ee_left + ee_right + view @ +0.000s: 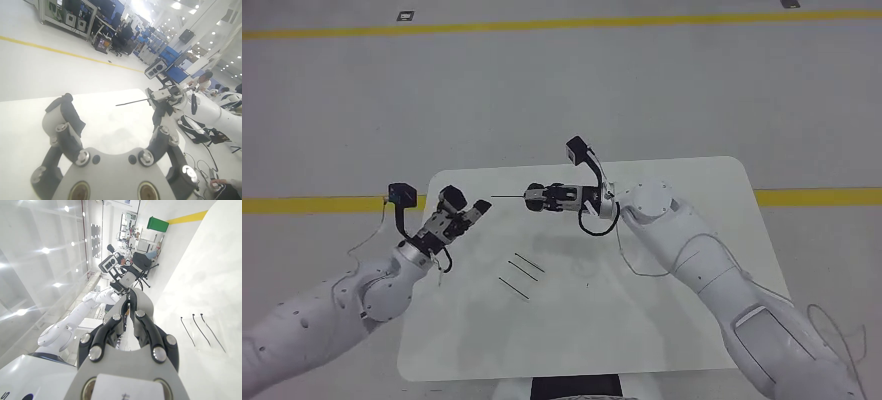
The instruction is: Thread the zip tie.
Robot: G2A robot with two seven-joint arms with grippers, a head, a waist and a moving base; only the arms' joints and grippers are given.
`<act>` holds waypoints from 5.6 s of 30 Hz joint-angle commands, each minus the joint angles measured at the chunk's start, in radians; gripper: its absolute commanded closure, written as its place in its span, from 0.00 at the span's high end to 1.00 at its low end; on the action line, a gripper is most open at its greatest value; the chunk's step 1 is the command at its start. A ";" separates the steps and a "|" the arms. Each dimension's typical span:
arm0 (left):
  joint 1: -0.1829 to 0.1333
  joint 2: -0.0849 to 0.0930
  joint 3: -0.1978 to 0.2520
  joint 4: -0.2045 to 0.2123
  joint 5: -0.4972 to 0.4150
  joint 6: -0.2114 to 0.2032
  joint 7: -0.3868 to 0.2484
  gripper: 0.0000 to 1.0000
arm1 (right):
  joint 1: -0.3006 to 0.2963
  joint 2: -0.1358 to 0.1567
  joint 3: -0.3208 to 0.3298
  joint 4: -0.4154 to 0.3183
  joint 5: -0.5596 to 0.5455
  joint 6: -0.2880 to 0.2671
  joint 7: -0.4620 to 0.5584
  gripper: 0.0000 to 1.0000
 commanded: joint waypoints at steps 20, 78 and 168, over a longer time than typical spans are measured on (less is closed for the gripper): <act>0.046 -0.026 -0.127 -0.041 -0.536 0.000 -0.394 0.99 | -0.035 0.013 0.042 -0.043 -0.010 0.004 0.036 0.00; 0.379 -0.335 -0.819 0.246 -1.117 0.004 -1.558 1.00 | -0.074 -0.024 0.110 -0.013 0.190 0.000 0.297 0.00; 0.385 -0.433 -0.900 0.299 -1.069 0.079 -1.762 0.09 | 0.035 -0.213 0.145 0.286 0.132 0.000 0.435 0.00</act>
